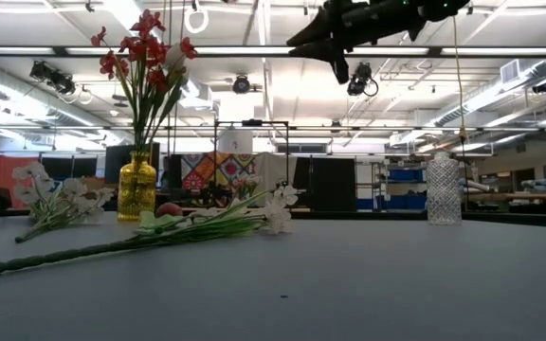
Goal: Sort flowers into vase by color
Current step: Put the red flowers into the yellow transparent flower vase
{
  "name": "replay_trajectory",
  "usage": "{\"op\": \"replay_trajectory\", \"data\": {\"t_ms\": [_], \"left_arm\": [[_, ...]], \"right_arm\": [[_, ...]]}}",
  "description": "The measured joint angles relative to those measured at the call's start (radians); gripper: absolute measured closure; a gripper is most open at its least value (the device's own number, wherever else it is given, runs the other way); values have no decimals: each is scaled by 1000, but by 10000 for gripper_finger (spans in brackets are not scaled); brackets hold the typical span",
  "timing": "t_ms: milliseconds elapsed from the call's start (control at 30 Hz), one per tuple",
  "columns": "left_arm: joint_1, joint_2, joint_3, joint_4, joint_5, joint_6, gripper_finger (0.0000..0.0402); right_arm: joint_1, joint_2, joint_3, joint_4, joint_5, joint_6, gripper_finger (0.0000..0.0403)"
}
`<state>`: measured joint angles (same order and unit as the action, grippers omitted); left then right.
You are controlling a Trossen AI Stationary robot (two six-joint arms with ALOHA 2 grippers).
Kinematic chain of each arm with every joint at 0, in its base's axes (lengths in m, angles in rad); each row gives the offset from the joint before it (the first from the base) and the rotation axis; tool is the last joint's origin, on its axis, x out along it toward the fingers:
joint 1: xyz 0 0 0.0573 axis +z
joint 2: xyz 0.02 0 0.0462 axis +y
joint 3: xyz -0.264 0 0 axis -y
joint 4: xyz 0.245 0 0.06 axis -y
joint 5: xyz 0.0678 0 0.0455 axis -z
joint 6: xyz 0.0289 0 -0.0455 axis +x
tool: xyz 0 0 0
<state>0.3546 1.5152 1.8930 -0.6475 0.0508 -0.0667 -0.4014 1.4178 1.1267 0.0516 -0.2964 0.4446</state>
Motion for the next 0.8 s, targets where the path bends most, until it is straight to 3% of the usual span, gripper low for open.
{"op": "replay_trajectory", "data": {"t_ms": [200,567,667,800], "left_arm": [[120,-145,-1,-80,-135,70,388],[467,-207,-25,-13,-97,123,389],[523,-230,-142,26,-29,105,389],[560,-322,-409,186,24,63,389]], "right_arm": [[-7,0,-8,-20,18,28,317],[16,38,-11,-118,109,-82,318],[17,67,-11,-118,99,-60,318],[22,102,-11,-114,88,-30,318]]}}
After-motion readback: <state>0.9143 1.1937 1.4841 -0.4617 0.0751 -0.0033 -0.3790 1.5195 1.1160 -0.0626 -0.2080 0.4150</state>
